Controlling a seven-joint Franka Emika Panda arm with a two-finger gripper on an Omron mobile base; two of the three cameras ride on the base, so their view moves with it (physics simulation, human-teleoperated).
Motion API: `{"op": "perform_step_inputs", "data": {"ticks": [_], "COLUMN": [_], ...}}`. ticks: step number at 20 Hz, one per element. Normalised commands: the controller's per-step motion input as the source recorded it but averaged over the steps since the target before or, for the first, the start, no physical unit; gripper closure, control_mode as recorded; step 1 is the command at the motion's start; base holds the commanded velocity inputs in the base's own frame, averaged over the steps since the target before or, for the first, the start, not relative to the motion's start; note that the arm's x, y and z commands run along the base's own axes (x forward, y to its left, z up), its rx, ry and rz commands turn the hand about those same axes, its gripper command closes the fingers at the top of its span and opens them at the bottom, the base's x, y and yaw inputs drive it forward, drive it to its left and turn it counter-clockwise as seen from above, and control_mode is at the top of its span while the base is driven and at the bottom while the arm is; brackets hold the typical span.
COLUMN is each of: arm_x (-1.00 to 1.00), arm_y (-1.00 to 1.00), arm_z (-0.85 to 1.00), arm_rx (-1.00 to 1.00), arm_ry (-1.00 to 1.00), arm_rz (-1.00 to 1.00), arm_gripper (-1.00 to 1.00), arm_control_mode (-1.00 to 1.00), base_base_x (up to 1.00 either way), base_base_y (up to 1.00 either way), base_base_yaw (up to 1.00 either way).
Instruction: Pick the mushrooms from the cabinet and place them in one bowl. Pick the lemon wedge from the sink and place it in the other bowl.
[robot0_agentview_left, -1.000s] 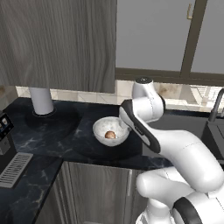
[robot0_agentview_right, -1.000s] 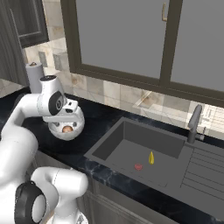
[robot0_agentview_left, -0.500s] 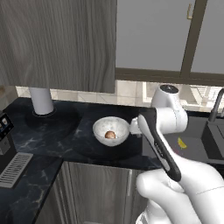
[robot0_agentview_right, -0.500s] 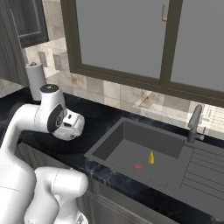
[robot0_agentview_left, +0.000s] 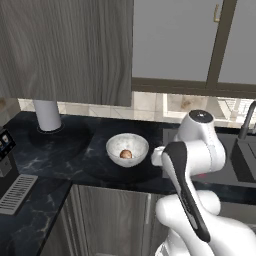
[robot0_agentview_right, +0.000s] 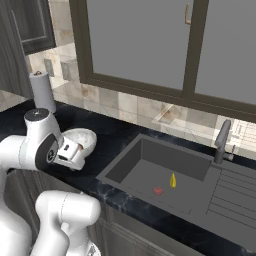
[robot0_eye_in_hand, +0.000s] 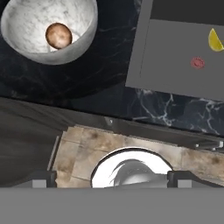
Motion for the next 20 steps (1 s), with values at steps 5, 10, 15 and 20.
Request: {"op": "perform_step_inputs", "data": {"ticks": [5, 10, 15, 20], "arm_x": [-0.08, -0.02, -0.03, 0.00], "arm_y": [0.08, 0.02, 0.00, 0.00], "arm_z": [0.13, 0.02, 0.00, 0.00], "arm_rx": [-0.06, -0.01, 0.00, 0.00], "arm_ry": [0.01, 0.00, 0.01, 0.00], "arm_rz": [-0.01, 0.00, 0.00, 0.00], "arm_gripper": [-1.00, -1.00, -1.00, -1.00], "arm_control_mode": [-1.00, -1.00, 1.00, 1.00], "base_base_x": [0.00, 0.00, -0.05, -0.50], "base_base_y": [0.00, 0.00, 0.00, 0.03], "base_base_yaw": [0.00, 0.00, 0.00, 0.00]}}
